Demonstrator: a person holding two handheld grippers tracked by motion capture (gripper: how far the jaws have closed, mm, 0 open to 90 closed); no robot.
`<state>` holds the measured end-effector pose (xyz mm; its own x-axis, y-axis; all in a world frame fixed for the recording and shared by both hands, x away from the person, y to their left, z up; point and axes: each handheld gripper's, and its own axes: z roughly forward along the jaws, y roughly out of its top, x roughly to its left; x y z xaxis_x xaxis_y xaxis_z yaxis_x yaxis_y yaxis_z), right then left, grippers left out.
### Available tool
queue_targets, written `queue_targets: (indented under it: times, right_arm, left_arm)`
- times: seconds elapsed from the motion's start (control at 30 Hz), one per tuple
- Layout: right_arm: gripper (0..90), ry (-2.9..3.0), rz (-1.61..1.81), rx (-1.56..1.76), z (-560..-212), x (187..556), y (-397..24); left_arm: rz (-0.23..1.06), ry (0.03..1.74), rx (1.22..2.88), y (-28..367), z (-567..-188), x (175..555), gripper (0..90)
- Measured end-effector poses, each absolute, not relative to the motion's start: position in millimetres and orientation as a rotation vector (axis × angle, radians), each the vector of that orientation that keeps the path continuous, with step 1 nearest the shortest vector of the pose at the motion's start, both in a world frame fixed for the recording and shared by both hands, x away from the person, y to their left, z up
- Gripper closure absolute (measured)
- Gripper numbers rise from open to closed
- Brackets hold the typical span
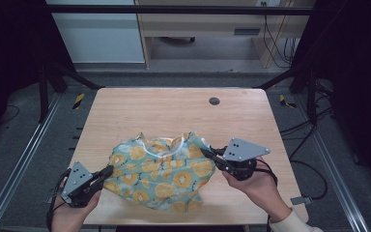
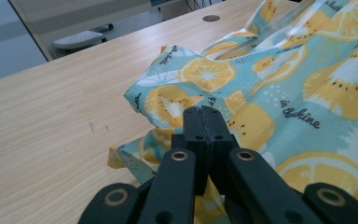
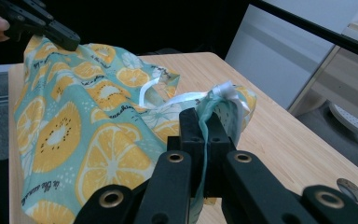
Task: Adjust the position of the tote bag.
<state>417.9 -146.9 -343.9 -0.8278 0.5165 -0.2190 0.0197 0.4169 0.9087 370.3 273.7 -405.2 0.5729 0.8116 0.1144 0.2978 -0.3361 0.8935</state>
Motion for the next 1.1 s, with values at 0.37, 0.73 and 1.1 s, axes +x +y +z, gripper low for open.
queue_targets:
  times: [0.37,0.73,1.1]
  right_arm:
    - [90.0,2.199,1.441,0.417,-344,402,-146]
    - [90.0,2.222,1.446,0.444,-359,397,-154]
    - [90.0,2.225,1.444,0.444,-359,398,-154]
  left_arm:
    - [0.694,0.877,1.912,278,-406,358,90.0]
    - [0.682,0.861,1.952,273,-411,356,90.0]
    - [0.678,0.859,1.964,273,-412,356,90.0]
